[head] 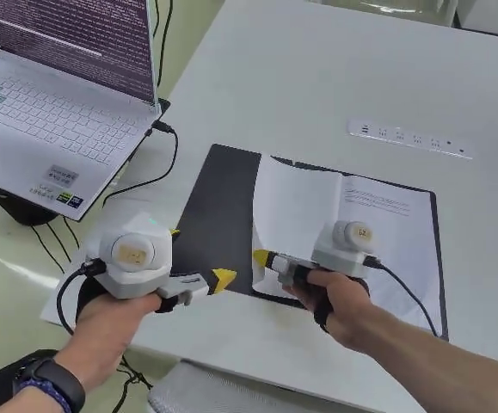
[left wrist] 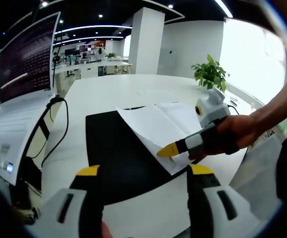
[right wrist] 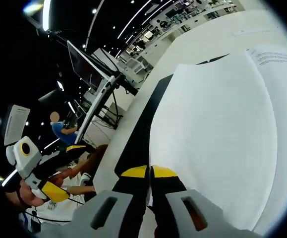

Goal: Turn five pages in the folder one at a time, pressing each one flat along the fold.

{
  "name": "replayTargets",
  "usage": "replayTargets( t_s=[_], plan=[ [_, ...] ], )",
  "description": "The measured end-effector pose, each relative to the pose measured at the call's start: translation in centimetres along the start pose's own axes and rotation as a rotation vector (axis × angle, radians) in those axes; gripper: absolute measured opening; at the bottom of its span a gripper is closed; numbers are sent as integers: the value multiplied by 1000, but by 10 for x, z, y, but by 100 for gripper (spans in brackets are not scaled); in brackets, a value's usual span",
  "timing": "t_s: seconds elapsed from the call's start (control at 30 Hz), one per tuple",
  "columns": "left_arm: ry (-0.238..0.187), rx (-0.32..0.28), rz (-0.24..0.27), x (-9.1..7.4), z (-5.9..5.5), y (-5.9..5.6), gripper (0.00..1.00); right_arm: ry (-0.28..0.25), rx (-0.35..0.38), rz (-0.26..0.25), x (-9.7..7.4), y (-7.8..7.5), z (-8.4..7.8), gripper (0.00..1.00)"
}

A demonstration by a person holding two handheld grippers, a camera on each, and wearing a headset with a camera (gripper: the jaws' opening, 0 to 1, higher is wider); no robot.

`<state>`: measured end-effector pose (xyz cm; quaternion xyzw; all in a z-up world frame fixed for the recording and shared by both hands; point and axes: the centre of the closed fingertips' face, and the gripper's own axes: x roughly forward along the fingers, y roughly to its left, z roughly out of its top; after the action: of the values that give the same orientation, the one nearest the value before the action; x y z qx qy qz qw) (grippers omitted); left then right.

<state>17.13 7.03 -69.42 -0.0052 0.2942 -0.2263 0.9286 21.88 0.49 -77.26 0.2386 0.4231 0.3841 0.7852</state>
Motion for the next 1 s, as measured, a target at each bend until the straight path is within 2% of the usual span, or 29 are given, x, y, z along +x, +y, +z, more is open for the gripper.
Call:
replayTargets(
  t_s=[0.13, 0.27, 0.4, 0.53, 0.57, 0.67, 0.8, 1.0],
  plan=[
    [-3, -5, 4, -2, 1, 4, 69, 8, 13, -5, 8, -3, -4, 4],
    [1, -7, 7, -3, -1, 7, 68, 29, 1, 1, 14, -1, -9, 18],
    [12, -3, 7, -3, -5, 8, 68, 21, 18, 9, 12, 1, -8, 20],
    [22, 6, -2, 1, -7, 6, 68, 24, 1, 49, 10, 8, -9, 28],
    [24, 8, -4, 2, -7, 5, 68, 31, -34, 85, 8, 15, -10, 31],
    [32, 13, -13, 7, -6, 2, 65, 39, -73, 117, 2, 23, -14, 40],
    [55, 40, -37, 17, -7, -1, 61, 21, -89, 118, -13, 18, -17, 35],
    [74, 77, -45, 34, -2, -3, 50, -24, -132, 100, -44, 6, -8, 28]
  ],
)
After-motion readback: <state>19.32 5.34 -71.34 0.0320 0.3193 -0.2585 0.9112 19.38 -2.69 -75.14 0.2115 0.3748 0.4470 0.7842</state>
